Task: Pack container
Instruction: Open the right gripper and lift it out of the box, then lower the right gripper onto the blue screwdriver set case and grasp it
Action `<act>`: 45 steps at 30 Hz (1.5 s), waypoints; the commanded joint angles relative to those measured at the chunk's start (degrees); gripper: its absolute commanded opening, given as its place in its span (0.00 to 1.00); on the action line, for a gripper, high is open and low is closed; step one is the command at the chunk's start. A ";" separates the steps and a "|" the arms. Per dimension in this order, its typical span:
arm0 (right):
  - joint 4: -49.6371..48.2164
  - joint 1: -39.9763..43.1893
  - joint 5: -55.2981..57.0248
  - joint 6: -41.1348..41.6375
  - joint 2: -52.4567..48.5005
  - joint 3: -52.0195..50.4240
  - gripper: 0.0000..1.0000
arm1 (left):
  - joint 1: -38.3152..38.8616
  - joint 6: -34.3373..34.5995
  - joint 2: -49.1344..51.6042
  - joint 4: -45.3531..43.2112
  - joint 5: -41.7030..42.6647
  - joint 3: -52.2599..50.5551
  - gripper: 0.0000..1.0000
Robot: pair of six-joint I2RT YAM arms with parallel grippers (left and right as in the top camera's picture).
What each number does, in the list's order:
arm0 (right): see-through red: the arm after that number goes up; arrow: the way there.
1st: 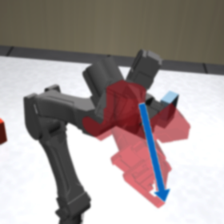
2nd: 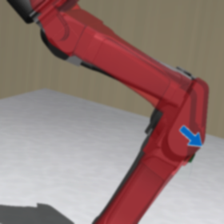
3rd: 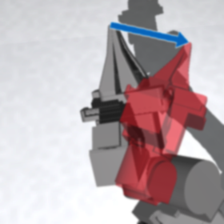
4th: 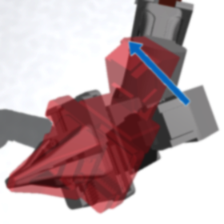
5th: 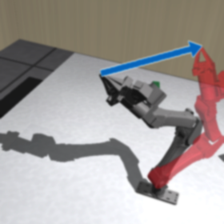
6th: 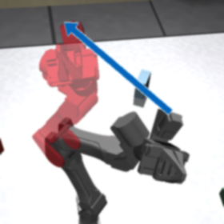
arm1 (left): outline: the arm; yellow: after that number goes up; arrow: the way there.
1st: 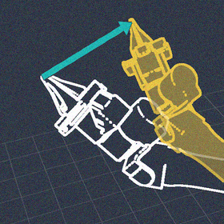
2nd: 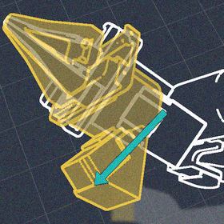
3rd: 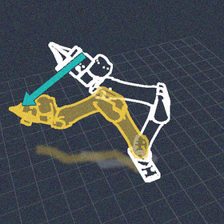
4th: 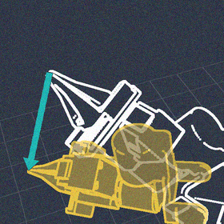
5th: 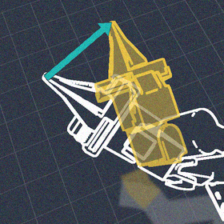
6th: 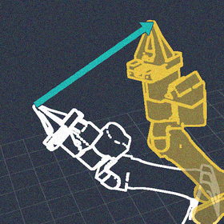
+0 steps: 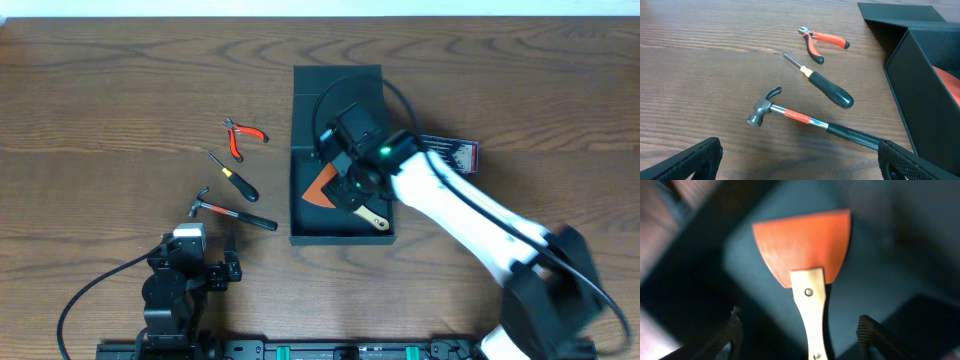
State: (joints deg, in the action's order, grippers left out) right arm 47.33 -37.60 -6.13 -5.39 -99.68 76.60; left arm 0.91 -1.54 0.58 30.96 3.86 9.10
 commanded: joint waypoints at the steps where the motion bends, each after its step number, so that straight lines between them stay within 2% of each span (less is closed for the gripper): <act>1: 1.09 0.68 0.96 -1.07 8.39 3.10 0.83 | 0.07 -0.37 -0.35 -0.20 -0.48 -0.74 0.99; 3: 1.92 1.31 6.47 -0.33 12.70 3.30 0.88 | 0.07 -0.37 -0.35 -0.20 -0.46 -0.74 0.99; 4: 2.27 1.81 9.09 0.35 14.32 3.30 0.87 | 0.07 -0.37 -0.35 -0.20 -0.48 -0.74 0.99; 5: 2.58 2.67 12.15 1.11 15.89 3.30 0.83 | 0.07 -0.37 -0.35 -0.20 -0.48 -0.74 0.98; 6: 2.89 3.98 14.67 1.11 17.40 3.30 0.73 | 0.07 -0.37 -0.35 -0.20 -0.48 -0.74 0.99; 7: 3.02 5.55 16.35 1.11 18.21 3.30 0.54 | 0.07 -0.37 -0.35 -0.20 -0.48 -0.74 0.98; 9: 2.84 9.49 17.29 1.07 18.62 3.30 0.27 | 0.07 -0.37 -0.35 -0.20 -0.48 -0.74 0.98; 11: 2.08 13.60 17.20 1.05 17.90 3.28 0.06 | 0.07 -0.37 -0.35 -0.20 -0.46 -0.74 0.98; 12: 1.42 15.61 17.20 1.03 17.31 3.28 0.01 | 0.07 -0.37 -0.35 -0.20 -0.46 -0.74 0.99; 17: -2.84 25.44 13.62 0.39 11.08 3.28 0.01 | 0.07 -0.37 -0.35 -0.20 -0.48 -0.74 0.99; 23: -3.85 31.58 11.87 -1.92 1.55 3.30 0.01 | 0.07 -0.37 -0.35 -0.20 -0.48 -0.74 0.99; 31: -3.76 34.27 10.56 -5.03 -7.87 3.30 0.01 | 0.07 -0.37 -0.35 -0.20 -0.48 -0.74 0.99; 45: -7.82 37.73 7.15 -7.98 -14.71 3.28 0.01 | 0.07 -0.37 -0.35 -0.20 -0.48 -0.74 0.99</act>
State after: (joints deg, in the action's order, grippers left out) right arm 39.64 -0.86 2.46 -12.25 -112.33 79.77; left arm 0.91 -1.54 0.58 30.96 3.86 9.10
